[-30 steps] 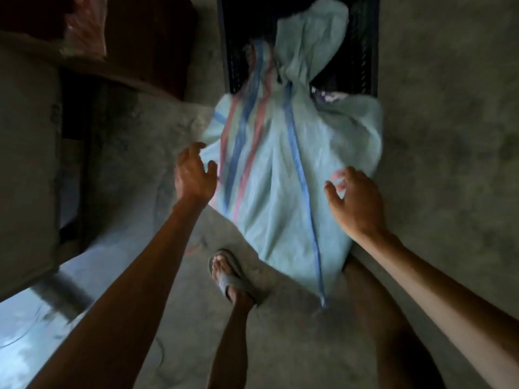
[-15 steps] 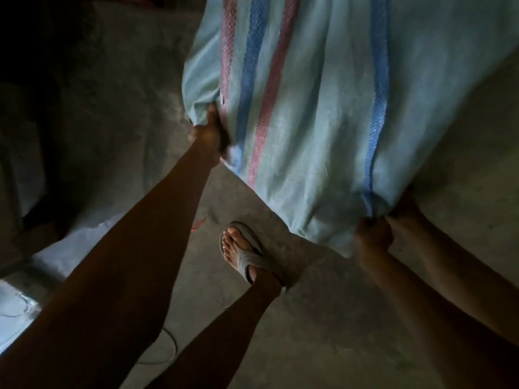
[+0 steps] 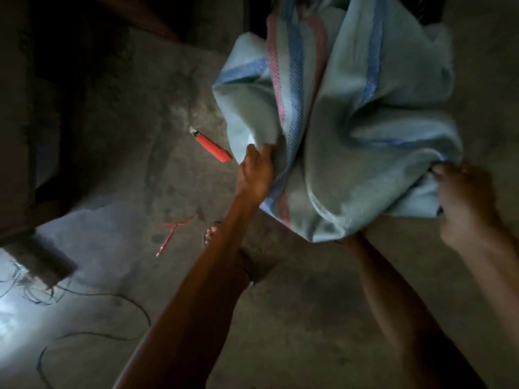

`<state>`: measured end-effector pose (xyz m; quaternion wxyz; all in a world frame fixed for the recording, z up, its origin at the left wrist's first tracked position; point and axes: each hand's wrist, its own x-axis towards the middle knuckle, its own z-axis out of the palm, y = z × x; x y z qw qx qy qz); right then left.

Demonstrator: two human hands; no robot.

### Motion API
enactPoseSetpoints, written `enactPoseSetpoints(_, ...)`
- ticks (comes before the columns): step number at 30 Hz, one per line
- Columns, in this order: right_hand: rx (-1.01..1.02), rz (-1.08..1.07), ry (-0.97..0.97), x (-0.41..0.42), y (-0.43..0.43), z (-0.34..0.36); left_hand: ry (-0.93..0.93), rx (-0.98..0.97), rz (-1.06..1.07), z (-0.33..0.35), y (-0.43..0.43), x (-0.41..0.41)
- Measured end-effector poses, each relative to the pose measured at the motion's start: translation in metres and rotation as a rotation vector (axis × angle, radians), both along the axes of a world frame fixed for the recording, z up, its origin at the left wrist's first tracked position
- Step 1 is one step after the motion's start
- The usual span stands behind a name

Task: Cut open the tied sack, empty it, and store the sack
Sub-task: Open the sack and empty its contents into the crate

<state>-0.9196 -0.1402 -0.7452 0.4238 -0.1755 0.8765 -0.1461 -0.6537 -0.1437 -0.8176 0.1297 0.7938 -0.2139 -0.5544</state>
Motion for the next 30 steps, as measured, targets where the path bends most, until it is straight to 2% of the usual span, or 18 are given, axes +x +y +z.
enactPoseSetpoints(2, 0.045, -0.023, -0.086, -0.015, -0.039, -0.031, 0.118, 0.034, 0.108, -0.016, -0.018, -0.006)
enactPoseSetpoints(4, 0.071, 0.010, -0.116, -0.019, -0.061, -0.056, 0.120, 0.044, 0.157, -0.039, -0.030, -0.006)
enactPoseSetpoints(6, 0.041, 0.098, -0.104, -0.025, -0.069, -0.082, 0.104, 0.004, 0.165, -0.065, -0.035, -0.003)
enactPoseSetpoints(9, 0.002, 0.115, -0.108, -0.038, -0.058, -0.119, 0.203, -0.089, 0.238, -0.089, -0.024, 0.009)
enactPoseSetpoints(11, 0.016, 0.149, -0.067, -0.042, -0.043, -0.139, 0.218, -0.174, 0.455, -0.099, 0.001, 0.024)
enactPoseSetpoints(13, 0.046, 0.197, 0.027, -0.041, -0.026, -0.152, 0.076, -0.182, 0.784, -0.111, 0.026, 0.042)
enactPoseSetpoints(15, 0.068, 0.219, 0.140, -0.036, -0.013, -0.162, -0.059, -0.063, 0.813, -0.125, 0.043, 0.055)
enactPoseSetpoints(16, 0.087, 0.252, 0.215, -0.032, -0.010, -0.167, 0.006, 0.030, 0.753, -0.133, 0.043, 0.057)
enactPoseSetpoints(18, 0.108, 0.315, 0.304, -0.024, -0.007, -0.177, 0.336, 0.171, 0.641, -0.147, 0.035, 0.053)
enactPoseSetpoints(20, 0.084, 0.261, 0.273, -0.011, -0.008, -0.185, 0.598, 0.145, 0.616, -0.154, 0.021, 0.044)
enactPoseSetpoints(21, 0.053, 0.199, 0.230, -0.004, -0.009, -0.187, 0.635, 0.121, 0.653, -0.153, 0.016, 0.035)
enactPoseSetpoints(24, -0.009, 0.123, 0.216, 0.012, -0.006, -0.178, 0.552, 0.105, 0.784, -0.139, 0.017, 0.007)
enactPoseSetpoints(28, -0.095, 0.144, 0.225, 0.008, 0.003, -0.122, 0.179, 0.229, 0.690, -0.092, 0.037, -0.031)
enactPoseSetpoints(30, -0.108, 0.188, 0.218, -0.002, 0.009, -0.087, 0.099, 0.199, 0.630, -0.056, 0.050, -0.050)
